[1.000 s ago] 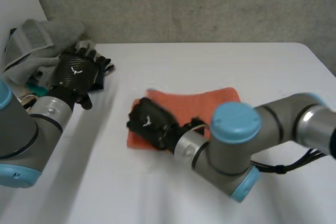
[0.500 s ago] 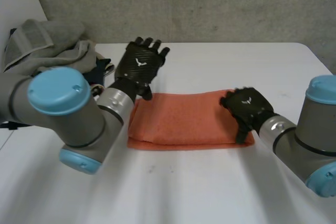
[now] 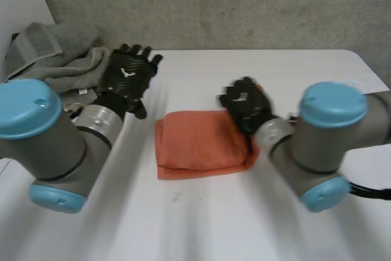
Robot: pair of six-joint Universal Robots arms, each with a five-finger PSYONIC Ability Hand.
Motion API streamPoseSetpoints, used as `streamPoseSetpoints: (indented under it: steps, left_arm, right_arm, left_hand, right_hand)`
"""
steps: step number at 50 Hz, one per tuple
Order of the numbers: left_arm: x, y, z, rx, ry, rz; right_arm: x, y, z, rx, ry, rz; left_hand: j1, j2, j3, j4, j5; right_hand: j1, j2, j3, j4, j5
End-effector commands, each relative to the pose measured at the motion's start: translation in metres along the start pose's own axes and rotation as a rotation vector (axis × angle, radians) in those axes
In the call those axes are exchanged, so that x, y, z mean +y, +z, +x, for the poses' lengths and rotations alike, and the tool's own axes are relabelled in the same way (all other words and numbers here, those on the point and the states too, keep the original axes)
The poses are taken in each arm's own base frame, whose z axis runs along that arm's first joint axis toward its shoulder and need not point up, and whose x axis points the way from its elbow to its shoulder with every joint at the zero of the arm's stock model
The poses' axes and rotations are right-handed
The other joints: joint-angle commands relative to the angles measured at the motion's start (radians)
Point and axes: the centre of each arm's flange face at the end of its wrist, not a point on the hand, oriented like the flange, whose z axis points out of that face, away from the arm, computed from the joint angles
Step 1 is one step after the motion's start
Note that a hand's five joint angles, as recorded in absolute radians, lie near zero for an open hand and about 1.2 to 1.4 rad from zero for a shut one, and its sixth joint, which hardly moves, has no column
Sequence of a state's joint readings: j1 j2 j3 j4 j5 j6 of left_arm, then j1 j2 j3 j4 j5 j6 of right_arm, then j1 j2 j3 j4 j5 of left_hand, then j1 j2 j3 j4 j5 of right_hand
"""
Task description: Fold the laundry.
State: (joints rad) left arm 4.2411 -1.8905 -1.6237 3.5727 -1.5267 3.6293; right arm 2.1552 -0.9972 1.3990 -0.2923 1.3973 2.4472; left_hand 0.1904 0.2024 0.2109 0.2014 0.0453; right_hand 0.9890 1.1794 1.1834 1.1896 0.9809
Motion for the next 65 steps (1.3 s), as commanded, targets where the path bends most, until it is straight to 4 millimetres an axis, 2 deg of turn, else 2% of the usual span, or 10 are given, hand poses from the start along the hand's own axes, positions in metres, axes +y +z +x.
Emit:
streamPoseSetpoints:
  steps: [1,5,9,16,22,47,51,56,60,65]
  left_arm:
    - [0.008,-0.007,-0.023,-0.09,-0.001,-0.049]
    - [0.009,-0.007,-0.023,-0.101,-0.005,-0.059]
    - [0.008,-0.004,-0.023,-0.105,-0.038,-0.048]
    - [-0.002,0.009,-0.02,-0.098,-0.146,-0.005]
    - [-0.012,0.013,0.01,0.002,-0.248,-0.031]
    - [0.074,-0.021,0.076,0.127,-0.138,-0.504]
    - [0.065,-0.017,0.075,0.143,-0.114,-0.461]
    - [0.011,0.0,0.034,0.056,-0.145,-0.288]
    - [-0.014,0.007,0.016,0.054,-0.161,-0.173]
    - [-0.027,0.012,0.011,0.187,-0.176,-0.075]
  right_arm:
    - [-0.042,-0.013,-0.105,-0.297,-0.023,0.267]
    - [-0.042,-0.008,-0.122,-0.339,-0.002,0.286]
    - [-0.044,0.003,-0.105,-0.215,0.108,0.202]
    - [-0.059,-0.006,-0.045,-0.053,0.479,0.122]
    - [-0.037,-0.01,0.005,0.011,0.621,-0.011]
    - [0.026,0.032,-0.039,-0.142,0.521,-0.327]
    - [0.011,0.023,-0.026,-0.122,0.491,-0.301]
    - [-0.003,0.009,-0.005,-0.032,0.544,-0.213]
    - [0.01,-0.011,0.019,0.121,0.65,-0.176]
    - [0.026,-0.029,0.007,0.119,0.718,-0.219]
  left_hand:
    - [0.006,-0.006,-0.015,-0.005,-0.024]
    - [0.008,-0.004,-0.012,-0.003,-0.021]
    - [0.011,-0.001,-0.009,0.0,-0.018]
    - [0.017,0.005,-0.003,0.006,-0.012]
    - [0.029,0.017,0.008,0.018,0.0]
    - [0.038,0.026,0.017,0.027,0.008]
    - [0.038,0.026,0.017,0.027,0.008]
    - [0.017,0.005,-0.003,0.006,-0.012]
    - [0.035,0.023,0.014,0.024,0.005]
    - [0.047,0.035,0.026,0.036,0.017]
  right_hand:
    - [0.407,0.217,0.213,0.207,0.241]
    - [0.407,0.217,0.213,0.207,0.241]
    - [-0.793,-0.983,-0.987,-0.994,-0.959]
    - [-0.814,-1.005,-1.009,-1.015,-0.981]
    - [-0.814,-1.005,-1.009,-1.015,-0.981]
    - [-0.737,-0.928,-0.932,-0.938,-0.904]
    - [-0.678,-0.868,-0.872,-0.879,-0.844]
    - [-0.807,-0.997,-1.001,-1.007,-0.973]
    - [-0.814,-1.005,-1.009,-1.015,-0.981]
    - [-0.814,-1.005,-1.009,-1.015,-0.981]
